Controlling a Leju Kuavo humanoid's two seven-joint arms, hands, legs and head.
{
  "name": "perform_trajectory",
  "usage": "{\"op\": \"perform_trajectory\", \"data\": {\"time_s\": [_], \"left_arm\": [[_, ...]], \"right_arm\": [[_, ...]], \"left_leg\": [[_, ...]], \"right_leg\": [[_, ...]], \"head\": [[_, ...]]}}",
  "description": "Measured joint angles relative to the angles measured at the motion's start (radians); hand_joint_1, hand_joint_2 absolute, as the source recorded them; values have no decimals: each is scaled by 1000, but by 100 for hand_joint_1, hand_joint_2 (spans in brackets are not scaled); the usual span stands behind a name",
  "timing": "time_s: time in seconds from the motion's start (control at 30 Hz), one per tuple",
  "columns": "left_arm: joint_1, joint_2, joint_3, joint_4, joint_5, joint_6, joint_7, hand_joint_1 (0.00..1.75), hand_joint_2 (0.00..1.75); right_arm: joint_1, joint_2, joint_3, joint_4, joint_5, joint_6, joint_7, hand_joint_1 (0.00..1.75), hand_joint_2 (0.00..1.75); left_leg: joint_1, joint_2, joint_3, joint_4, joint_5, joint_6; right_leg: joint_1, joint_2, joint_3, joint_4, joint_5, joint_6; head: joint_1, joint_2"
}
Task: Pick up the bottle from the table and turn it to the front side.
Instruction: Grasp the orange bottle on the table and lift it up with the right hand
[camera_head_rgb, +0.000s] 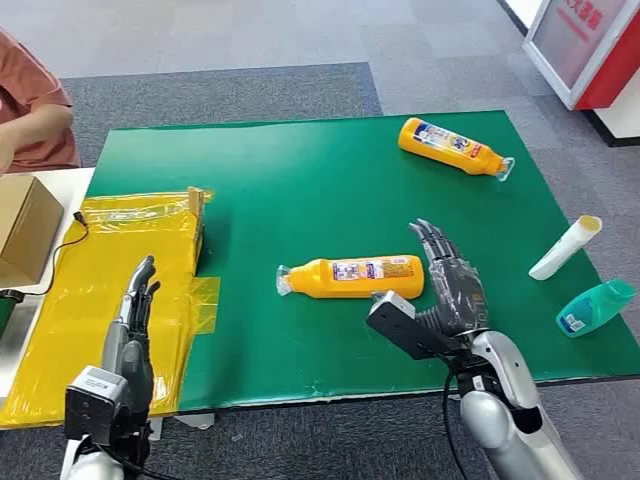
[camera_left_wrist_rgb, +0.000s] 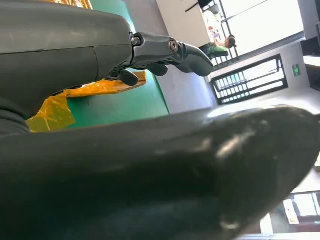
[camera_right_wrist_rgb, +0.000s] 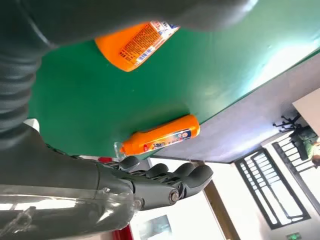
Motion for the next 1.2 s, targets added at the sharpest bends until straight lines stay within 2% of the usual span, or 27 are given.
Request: {"op": "perform_trajectory", "data": {"time_s": [0.77, 1.07, 1.2], "left_arm": [[21, -21, 0, -26, 7, -12, 0, 0, 0], [-37, -26, -11, -26, 6, -49, 8, 0, 0], [-84, -26, -39, -24, 13, -64, 12, 0, 0]], "right_arm": [[-29, 2, 14, 12, 91, 13, 41, 0, 175], [-136, 42, 68, 152, 156, 64, 73, 0, 175], [-195, 80, 101, 267, 184, 69, 83, 0, 175]], "left_leg": [[0, 0, 0, 0, 0, 0], [0, 0, 0, 0, 2, -1], [0, 0, 0, 0, 3, 0]], "right_leg": [[0, 0, 0, 0, 0, 0], [0, 0, 0, 0, 1, 0], [0, 0, 0, 0, 2, 0]], "head": [[0, 0], [0, 0], [0, 0]]}}
